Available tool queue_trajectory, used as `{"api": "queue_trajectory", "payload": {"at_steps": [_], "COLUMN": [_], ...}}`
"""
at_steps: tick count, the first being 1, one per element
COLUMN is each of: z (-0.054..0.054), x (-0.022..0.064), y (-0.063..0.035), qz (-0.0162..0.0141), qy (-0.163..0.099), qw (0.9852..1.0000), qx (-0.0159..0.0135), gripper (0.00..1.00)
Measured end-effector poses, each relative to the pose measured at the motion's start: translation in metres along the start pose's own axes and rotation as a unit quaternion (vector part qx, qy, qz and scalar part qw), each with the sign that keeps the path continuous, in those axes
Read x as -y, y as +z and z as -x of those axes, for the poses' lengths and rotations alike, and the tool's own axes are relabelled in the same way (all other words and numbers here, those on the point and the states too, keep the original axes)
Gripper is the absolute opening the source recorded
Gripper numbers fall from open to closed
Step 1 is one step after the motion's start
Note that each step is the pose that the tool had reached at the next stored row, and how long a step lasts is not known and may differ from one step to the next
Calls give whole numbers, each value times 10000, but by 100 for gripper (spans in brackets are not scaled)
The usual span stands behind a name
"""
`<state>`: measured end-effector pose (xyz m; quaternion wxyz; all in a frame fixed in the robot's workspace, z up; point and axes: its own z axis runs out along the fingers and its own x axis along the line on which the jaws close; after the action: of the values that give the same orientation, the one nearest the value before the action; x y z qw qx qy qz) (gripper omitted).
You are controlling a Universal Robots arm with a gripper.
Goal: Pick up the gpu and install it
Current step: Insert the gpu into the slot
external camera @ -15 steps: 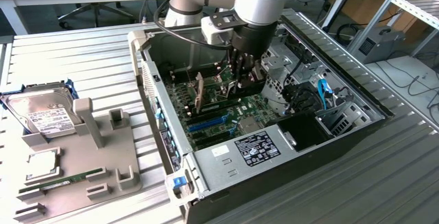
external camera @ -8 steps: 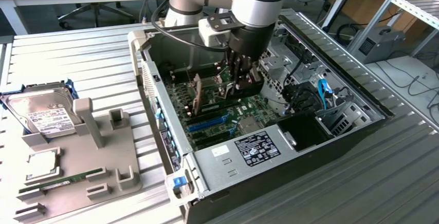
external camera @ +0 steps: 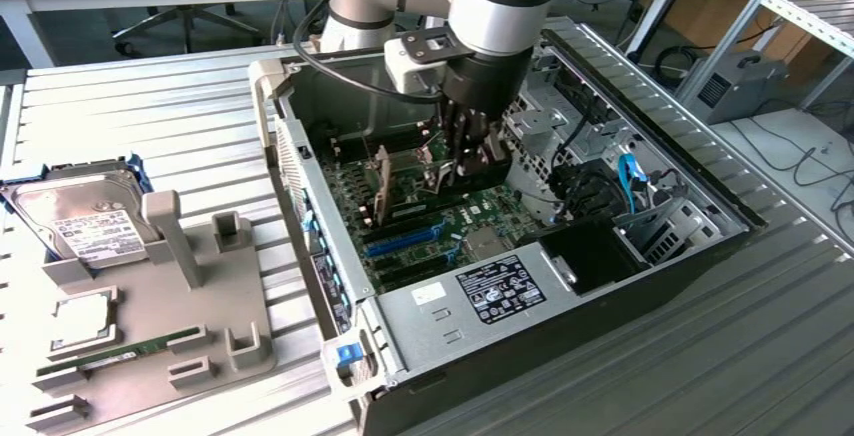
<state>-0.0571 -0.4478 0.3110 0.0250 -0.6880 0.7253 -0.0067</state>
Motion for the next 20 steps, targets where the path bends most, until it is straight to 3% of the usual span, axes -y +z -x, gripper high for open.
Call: {"api": "queue_trajectory", "payload": {"at_steps": [20], "z": [-2], "x": [-15], "y": [45], "qz": [0], "qy": [0], "qw": [10000], "qx": [0], "gripper": [26]}}
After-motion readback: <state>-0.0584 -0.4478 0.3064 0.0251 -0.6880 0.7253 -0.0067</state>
